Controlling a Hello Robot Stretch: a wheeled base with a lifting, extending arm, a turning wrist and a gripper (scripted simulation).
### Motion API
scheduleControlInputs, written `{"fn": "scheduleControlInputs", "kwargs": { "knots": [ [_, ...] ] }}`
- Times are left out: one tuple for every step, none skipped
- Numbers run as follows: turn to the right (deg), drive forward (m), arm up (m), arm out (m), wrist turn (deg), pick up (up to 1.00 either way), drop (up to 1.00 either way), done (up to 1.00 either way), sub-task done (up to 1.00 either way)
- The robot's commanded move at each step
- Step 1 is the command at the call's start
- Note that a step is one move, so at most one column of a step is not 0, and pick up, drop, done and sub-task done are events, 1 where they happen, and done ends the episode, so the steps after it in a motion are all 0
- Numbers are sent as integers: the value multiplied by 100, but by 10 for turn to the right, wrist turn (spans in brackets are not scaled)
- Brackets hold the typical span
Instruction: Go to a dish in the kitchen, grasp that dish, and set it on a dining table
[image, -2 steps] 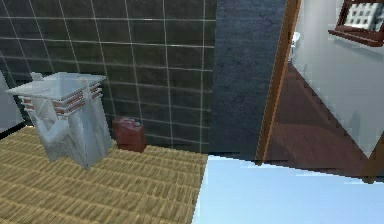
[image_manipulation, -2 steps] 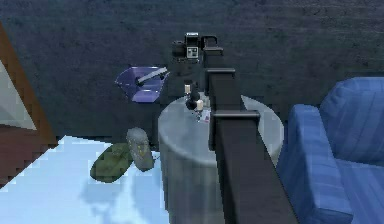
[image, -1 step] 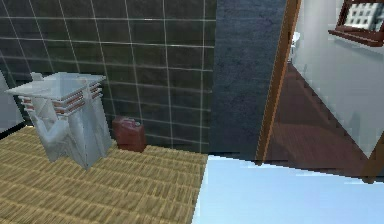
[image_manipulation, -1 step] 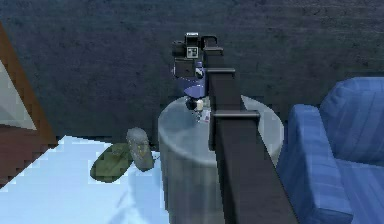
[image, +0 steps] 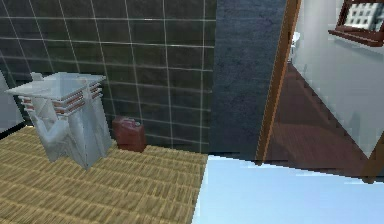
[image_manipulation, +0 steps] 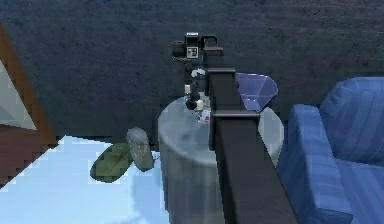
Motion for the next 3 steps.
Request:
{"fn": "scheduleControlInputs", "kwargs": {
  "knots": [
    [0, 0, 0, 0, 30, 0, 0, 0, 0],
    [0, 0, -30, 0, 0, 0, 0, 0, 0],
    [0, 0, 0, 0, 0, 0, 100, 0, 0]
  ]
}}
